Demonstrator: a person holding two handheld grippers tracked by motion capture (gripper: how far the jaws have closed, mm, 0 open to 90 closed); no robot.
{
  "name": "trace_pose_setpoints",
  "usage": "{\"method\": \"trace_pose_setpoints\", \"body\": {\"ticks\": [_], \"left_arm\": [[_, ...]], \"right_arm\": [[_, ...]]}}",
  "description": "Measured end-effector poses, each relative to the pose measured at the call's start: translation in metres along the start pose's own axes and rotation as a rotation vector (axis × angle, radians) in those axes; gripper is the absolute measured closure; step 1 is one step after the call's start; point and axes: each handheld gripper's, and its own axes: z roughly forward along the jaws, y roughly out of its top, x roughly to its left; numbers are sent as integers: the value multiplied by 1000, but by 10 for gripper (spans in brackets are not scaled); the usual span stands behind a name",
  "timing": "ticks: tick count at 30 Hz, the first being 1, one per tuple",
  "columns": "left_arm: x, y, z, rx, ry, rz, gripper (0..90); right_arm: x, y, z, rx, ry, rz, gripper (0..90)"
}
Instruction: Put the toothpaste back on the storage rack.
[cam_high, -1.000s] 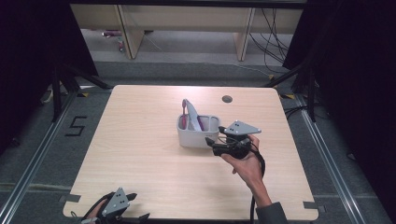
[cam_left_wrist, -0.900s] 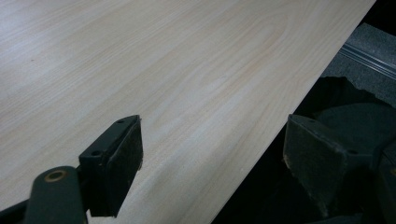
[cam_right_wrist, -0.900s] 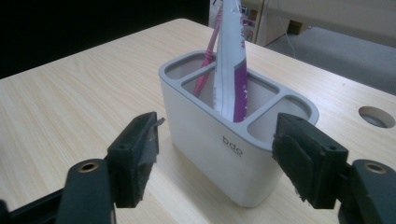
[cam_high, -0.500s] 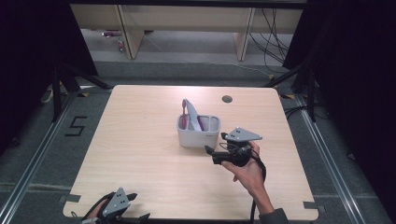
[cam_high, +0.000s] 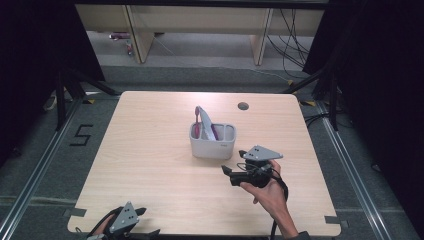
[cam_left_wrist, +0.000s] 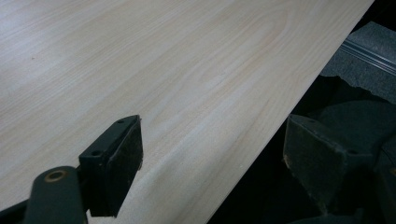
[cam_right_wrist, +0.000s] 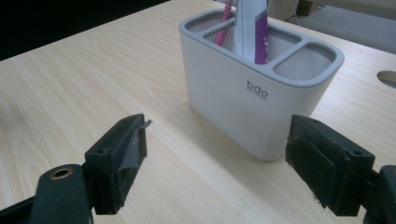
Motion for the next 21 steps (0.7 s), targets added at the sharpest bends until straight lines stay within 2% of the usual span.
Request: {"method": "trace_pose_setpoints", "body": {"ticks": [2, 3, 6, 9, 10, 11, 12, 13, 14, 17, 18, 19, 21], "left_arm": [[0, 0, 0, 1, -2, 0, 195], [-1, 0, 1, 5, -1, 4, 195], [-2, 1, 2, -9, -5, 2, 195], [-1, 0, 1, 2, -1, 9, 195], [-1, 0, 1, 2, 0, 10, 195], [-2, 0, 1, -6, -9, 1, 195], [-2, -1, 1, -13, -4, 2, 195], [-2, -1, 1, -8, 2, 5, 195], [-2, -1, 1, -10, -10, 1, 195], [-2, -1, 1, -13, -8, -1, 195], [-1, -1, 0, -3, 1, 12, 195], [-1, -1, 1, -4, 11, 9, 195], [-1, -1, 1, -2, 8, 5, 195]], "right_arm": [[-1, -4, -3, 17, -3, 9, 212], [-2, -6, -4, 6, -16, -12, 212], [-2, -13, -9, 22, -13, 18, 212], [-2, -20, -13, 26, -21, 5, 213], [-2, -22, -14, 27, -2, 15, 213], [0, -24, -15, 24, -20, 24, 213], [0, -25, -17, 38, -14, 24, 213], [0, -26, -17, 28, -7, 26, 213], [1, -28, -19, 25, -7, 41, 212], [3, -30, -23, 34, -17, 42, 212], [3, -32, -23, 27, -15, 13, 213], [5, -33, -24, 40, -10, 29, 212], [5, -37, -24, 34, -12, 18, 213]]}}
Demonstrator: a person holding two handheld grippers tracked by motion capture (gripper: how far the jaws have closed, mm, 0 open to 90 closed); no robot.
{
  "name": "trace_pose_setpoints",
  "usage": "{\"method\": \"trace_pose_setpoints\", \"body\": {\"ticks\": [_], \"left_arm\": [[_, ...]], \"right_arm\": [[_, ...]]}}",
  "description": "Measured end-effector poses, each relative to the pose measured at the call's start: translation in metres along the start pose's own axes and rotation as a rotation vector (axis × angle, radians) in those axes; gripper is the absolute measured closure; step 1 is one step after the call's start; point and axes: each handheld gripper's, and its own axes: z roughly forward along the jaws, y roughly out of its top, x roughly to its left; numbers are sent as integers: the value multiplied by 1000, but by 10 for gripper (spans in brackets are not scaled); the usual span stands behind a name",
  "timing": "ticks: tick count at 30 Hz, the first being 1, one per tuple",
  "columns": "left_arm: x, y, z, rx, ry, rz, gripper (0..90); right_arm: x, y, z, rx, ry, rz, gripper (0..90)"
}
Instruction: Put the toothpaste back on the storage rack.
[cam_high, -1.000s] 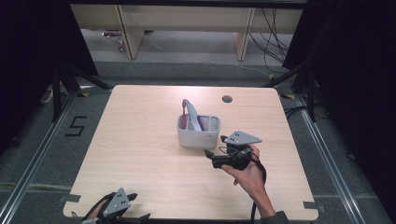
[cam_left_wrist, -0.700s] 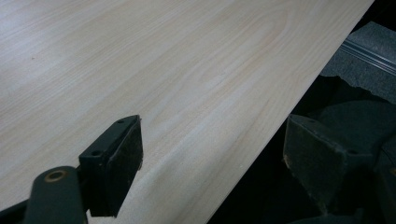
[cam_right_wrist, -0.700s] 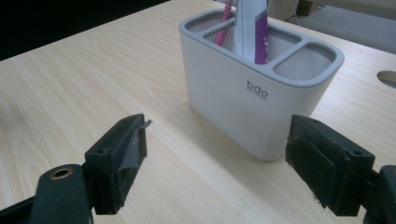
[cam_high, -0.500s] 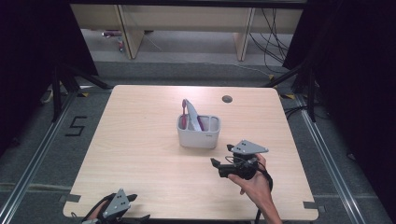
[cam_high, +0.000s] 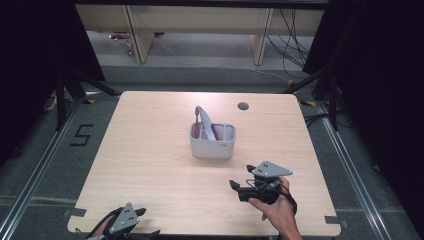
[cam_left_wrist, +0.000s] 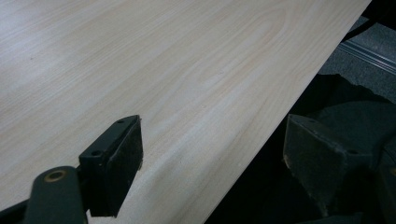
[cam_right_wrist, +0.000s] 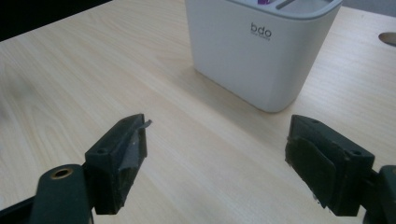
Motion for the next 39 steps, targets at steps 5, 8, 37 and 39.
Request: {"method": "trace_pose_setpoints", "body": {"ticks": [5, 8, 37, 39], "left_arm": [[0, 0, 0, -4, -6, 0, 195], [-2, 0, 0, -22, -15, -15, 195], [0, 0, 0, 10, 0, 7, 195], [0, 0, -1, 9, -6, 8, 195]], "right_arm": [[5, -10, 0, 26, 7, 50, 212], [3, -14, 0, 30, 9, 13, 212], [22, -52, -19, 94, 28, 25, 167], [25, -55, -21, 109, 34, 35, 167]]}}
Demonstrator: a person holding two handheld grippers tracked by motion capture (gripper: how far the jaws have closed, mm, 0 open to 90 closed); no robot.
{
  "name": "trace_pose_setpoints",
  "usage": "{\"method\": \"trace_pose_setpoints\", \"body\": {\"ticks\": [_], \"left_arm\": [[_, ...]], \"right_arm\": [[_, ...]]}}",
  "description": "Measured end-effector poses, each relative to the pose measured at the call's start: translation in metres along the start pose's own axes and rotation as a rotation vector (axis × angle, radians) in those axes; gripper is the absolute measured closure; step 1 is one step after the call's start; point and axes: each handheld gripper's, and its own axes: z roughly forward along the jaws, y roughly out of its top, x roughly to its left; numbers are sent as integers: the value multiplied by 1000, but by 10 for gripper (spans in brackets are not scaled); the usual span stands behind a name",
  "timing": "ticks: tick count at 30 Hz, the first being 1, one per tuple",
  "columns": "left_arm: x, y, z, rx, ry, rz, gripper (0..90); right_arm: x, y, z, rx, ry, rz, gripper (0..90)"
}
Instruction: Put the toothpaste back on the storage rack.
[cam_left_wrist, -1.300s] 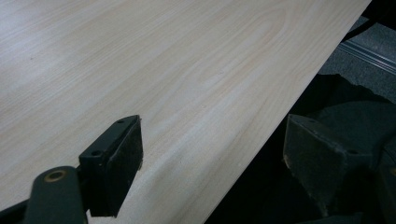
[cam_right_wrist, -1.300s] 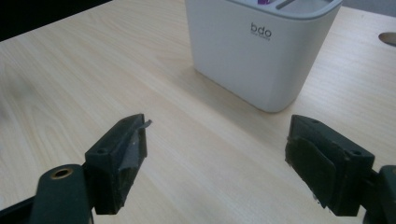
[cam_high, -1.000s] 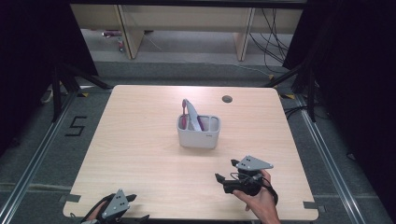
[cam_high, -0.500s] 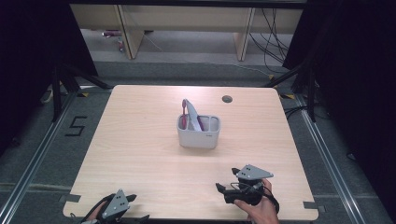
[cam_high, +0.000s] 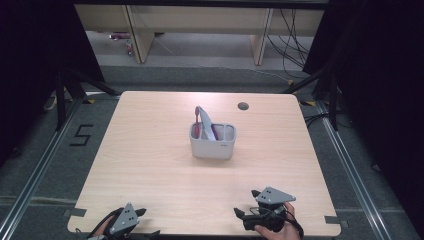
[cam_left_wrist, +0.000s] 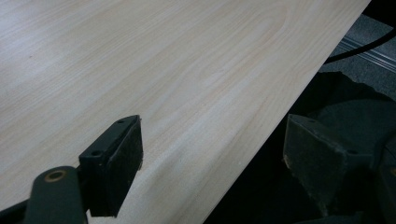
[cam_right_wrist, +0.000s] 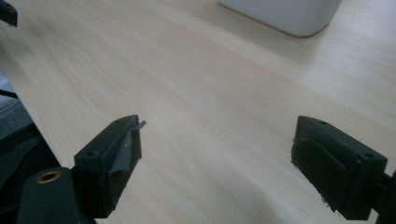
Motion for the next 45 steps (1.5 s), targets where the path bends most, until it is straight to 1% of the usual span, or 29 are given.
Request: {"method": "trace_pose_setpoints", "body": {"ticks": [1, 4, 5, 7, 8, 9, 11, 12, 14, 15, 16, 17, 18, 19, 20, 21, 22, 23, 25, 27, 31, 35, 37, 38, 39, 40, 43, 44, 45], "left_arm": [[0, 0, 0, -1, 0, -1, 195], [0, 0, 0, 1, 1, -1, 195], [-1, 0, 1, -7, -3, -23, 195], [-1, 0, 1, -7, -8, -22, 195], [-1, 0, 1, -7, -8, -12, 195], [-1, 0, 1, -9, -5, -22, 195], [-1, 0, 0, -8, -1, -15, 195], [0, 0, 0, -7, 1, -16, 195], [0, 0, 1, -6, 1, -16, 195], [-1, 0, 1, -22, -9, -19, 195], [0, 0, 0, -7, -3, -2, 195], [1, 0, 0, -11, 3, 0, 195], [-1, 0, 1, -20, -2, -20, 194], [0, 0, 1, -12, 6, -18, 194], [0, 0, 1, -8, 7, -8, 194], [1, 0, 0, -4, -5, 1, 194], [-1, 0, 0, -14, -17, -11, 193], [-1, 0, 1, -19, -9, -13, 193], [-1, 0, 1, -18, -13, -12, 192], [-1, 0, 1, -17, -12, -12, 191], [-1, 0, 1, -12, -13, -7, 190], [-1, 0, 1, -12, -11, -7, 190], [-1, 0, 1, -7, -6, 0, 190], [-2, 0, 1, -19, -16, -16, 190], [-2, 0, 2, -20, -16, -17, 190], [-1, 0, 1, -6, -7, -2, 190], [-1, 0, 1, -4, -7, 1, 190], [-2, 0, 2, -21, -16, -18, 190], [-2, 0, 2, -19, -16, -9, 190]], "right_arm": [[0, -1, 0, -1, 0, -24, 167], [2, -6, -1, 17, -1, -23, 167], [2, -7, -2, 24, -2, -33, 166], [4, -10, -4, 23, -16, -36, 166], [4, -11, -4, 30, -4, -40, 166], [5, -12, -4, 27, -13, -34, 166], [4, -13, -6, 25, -32, -55, 167], [4, -14, -6, 34, -30, -37, 167], [4, -17, -6, 36, -19, -37, 162], [4, -17, -7, 43, -17, -38, 163], [4, -18, -7, 37, -26, -47, 162], [5, -19, -8, 35, -31, -41, 162], [5, -19, -8, 38, -25, -47, 162], [5, -20, -8, 41, -11, -48, 162], [5, -20, -9, 41, -27, -60, 161], [6, -21, -9, 46, -16, -57, 161], [6, -21, -9, 47, -14, -62, 161], [7, -22, -10, 45, -25, -66, 161], [8, -23, -10, 54, -4, -61, 160], [8, -25, -11, 52, -22, -63, 160], [6, -28, -14, 49, -20, -63, 160], [8, -30, -15, 72, -3, -52, 161], [8, -31, -15, 75, -4, -62, 161], [9, -32, -15, 81, -7, -56, 161], [9, -32, -15, 78, -10, -70, 161], [9, -32, -15, 83, -7, -71, 161], [9, -32, -15, 76, -11, -79, 161], [9, -32, -15, 76, -12, -79, 162], [9, -33, -15, 77, -13, -80, 162]]}}
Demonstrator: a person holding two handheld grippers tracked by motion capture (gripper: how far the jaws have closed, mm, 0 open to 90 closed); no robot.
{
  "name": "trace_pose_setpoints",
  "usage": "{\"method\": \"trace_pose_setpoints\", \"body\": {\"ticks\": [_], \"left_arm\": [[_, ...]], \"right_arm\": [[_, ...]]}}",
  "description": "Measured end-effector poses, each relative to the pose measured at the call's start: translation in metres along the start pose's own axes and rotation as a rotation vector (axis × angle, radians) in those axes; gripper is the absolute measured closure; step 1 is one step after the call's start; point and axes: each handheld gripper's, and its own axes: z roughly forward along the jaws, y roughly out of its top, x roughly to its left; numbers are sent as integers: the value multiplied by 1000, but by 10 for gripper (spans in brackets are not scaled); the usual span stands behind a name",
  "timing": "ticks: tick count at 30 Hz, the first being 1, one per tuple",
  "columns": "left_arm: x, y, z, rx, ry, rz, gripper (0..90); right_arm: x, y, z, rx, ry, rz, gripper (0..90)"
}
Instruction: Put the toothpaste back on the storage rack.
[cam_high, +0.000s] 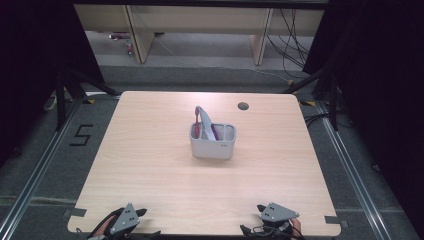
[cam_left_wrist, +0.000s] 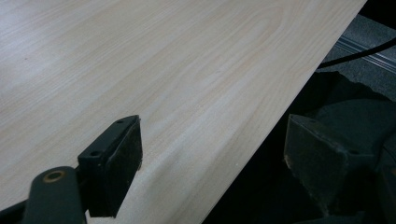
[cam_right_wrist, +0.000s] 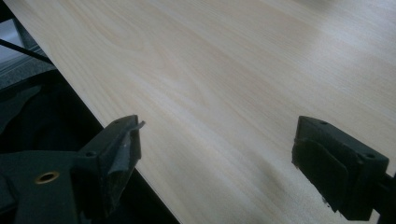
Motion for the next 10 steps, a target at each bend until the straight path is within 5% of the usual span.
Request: {"method": "trace_pose_setpoints", "body": {"ticks": [10], "left_arm": [[1, 0, 0, 14, 11, 11, 190]], "right_arm": [[-1, 0, 0, 0, 1, -6, 162]]}}
